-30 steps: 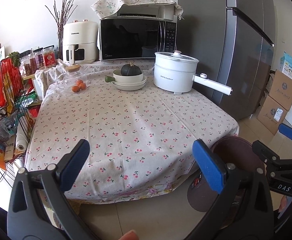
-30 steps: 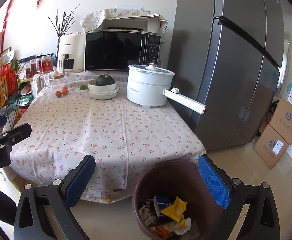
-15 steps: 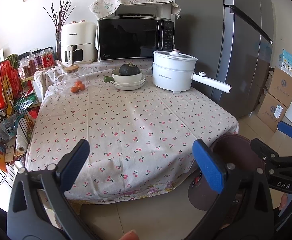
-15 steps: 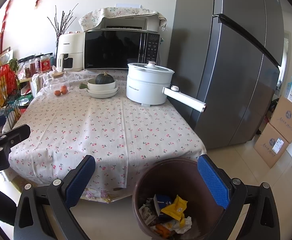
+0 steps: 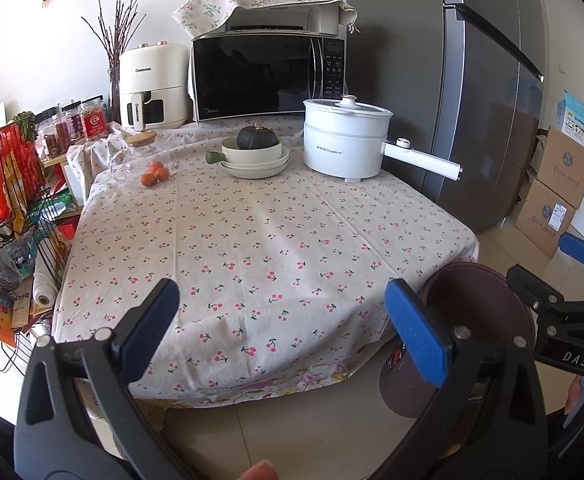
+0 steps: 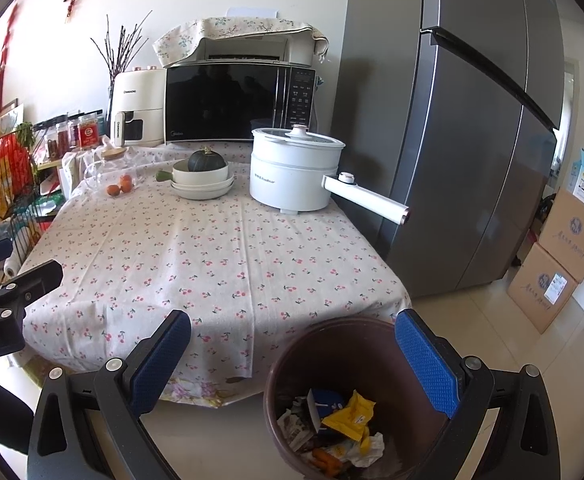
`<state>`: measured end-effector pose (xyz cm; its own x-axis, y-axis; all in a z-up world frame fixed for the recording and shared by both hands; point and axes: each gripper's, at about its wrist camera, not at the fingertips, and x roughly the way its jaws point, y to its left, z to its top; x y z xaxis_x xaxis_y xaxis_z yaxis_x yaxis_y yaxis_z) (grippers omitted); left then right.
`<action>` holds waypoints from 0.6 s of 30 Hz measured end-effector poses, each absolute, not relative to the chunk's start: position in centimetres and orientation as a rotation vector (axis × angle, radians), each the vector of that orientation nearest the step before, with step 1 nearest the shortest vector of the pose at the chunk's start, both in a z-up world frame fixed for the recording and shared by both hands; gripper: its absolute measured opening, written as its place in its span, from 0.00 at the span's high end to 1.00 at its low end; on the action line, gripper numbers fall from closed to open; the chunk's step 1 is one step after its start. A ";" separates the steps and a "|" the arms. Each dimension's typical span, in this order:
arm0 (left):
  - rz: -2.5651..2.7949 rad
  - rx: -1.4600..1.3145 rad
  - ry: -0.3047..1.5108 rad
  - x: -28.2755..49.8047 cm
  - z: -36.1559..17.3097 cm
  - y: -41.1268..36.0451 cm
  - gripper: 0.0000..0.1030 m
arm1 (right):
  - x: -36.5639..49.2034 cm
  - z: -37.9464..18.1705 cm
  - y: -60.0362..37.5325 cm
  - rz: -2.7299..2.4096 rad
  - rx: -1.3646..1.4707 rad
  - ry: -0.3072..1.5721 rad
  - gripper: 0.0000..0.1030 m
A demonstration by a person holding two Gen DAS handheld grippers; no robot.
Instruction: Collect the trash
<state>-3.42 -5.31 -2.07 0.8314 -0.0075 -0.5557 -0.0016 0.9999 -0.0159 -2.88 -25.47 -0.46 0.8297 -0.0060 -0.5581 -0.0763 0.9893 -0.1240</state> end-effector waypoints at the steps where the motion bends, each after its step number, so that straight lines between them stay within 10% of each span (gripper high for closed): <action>1: -0.005 -0.014 0.589 -3.4 -2.1 -5.3 0.01 | -2.8 -0.4 -25.5 0.037 -0.142 0.591 0.00; 18: -0.045 -0.016 0.620 -3.1 -2.4 -5.1 0.01 | -2.8 -0.1 -25.6 0.031 -0.137 0.586 0.00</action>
